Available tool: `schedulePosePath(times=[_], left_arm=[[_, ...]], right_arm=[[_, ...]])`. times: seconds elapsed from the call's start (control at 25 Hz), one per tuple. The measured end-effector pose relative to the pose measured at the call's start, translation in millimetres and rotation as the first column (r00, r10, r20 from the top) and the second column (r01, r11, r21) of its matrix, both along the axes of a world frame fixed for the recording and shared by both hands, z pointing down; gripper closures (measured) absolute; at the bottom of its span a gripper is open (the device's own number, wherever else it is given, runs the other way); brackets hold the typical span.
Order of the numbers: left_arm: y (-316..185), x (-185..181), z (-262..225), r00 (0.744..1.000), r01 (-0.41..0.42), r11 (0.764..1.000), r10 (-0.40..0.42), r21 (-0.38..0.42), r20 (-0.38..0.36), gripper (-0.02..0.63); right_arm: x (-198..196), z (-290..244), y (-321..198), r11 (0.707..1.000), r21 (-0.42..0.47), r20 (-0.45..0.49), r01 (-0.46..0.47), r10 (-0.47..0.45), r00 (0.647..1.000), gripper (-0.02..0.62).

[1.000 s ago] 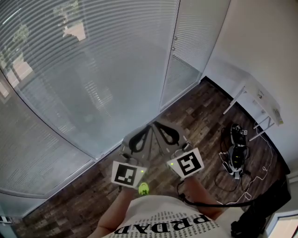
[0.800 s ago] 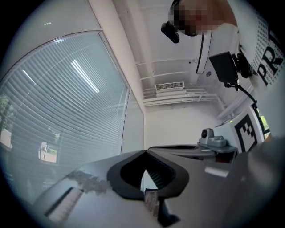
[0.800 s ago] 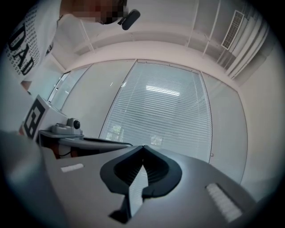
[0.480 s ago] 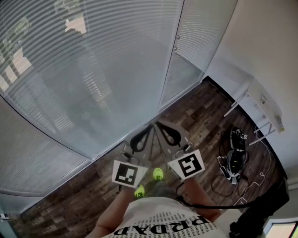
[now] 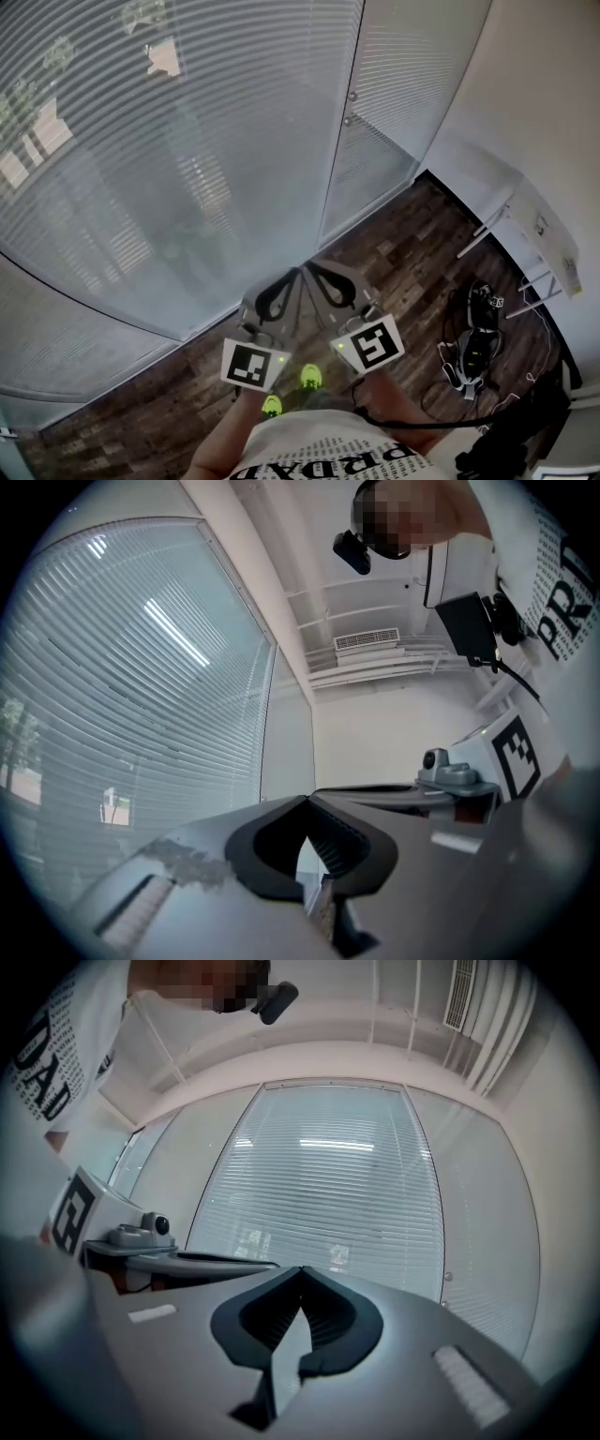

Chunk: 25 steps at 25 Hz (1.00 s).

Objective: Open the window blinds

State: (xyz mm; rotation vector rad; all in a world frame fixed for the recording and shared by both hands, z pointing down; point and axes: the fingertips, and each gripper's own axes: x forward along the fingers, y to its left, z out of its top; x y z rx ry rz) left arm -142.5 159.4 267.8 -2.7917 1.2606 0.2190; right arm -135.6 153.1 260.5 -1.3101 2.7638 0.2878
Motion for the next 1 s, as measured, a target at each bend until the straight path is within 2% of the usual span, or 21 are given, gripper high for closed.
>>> schedulePosePath(times=[0.08, 0.28, 0.52, 1.0], left_arm=[[-9, 8, 2, 1.0, 0.011, 1.0, -0.011, 0.003, -0.002, 0.615], [-70, 48, 7, 1.0, 0.026, 1.0, -0.026, -0.001, 0.01, 0.615], [-85, 65, 13, 0.999, 0.039, 0.999, -0.039, 0.005, -0.005, 0.615], [-146, 56, 17, 0.999, 0.039, 0.999, -0.039, 0.003, -0.037, 0.615]], right_arm=[[7, 2, -9, 1.0, 0.002, 0.003, 0.011, -0.011, 1.0, 0.589], [48, 8, -70, 1.0, -0.009, 0.005, 0.022, -0.022, 1.0, 0.589], [65, 13, -83, 0.999, -0.005, 0.005, 0.033, -0.033, 0.999, 0.589], [56, 19, -143, 0.999, -0.008, -0.036, 0.043, -0.043, 0.998, 0.589]])
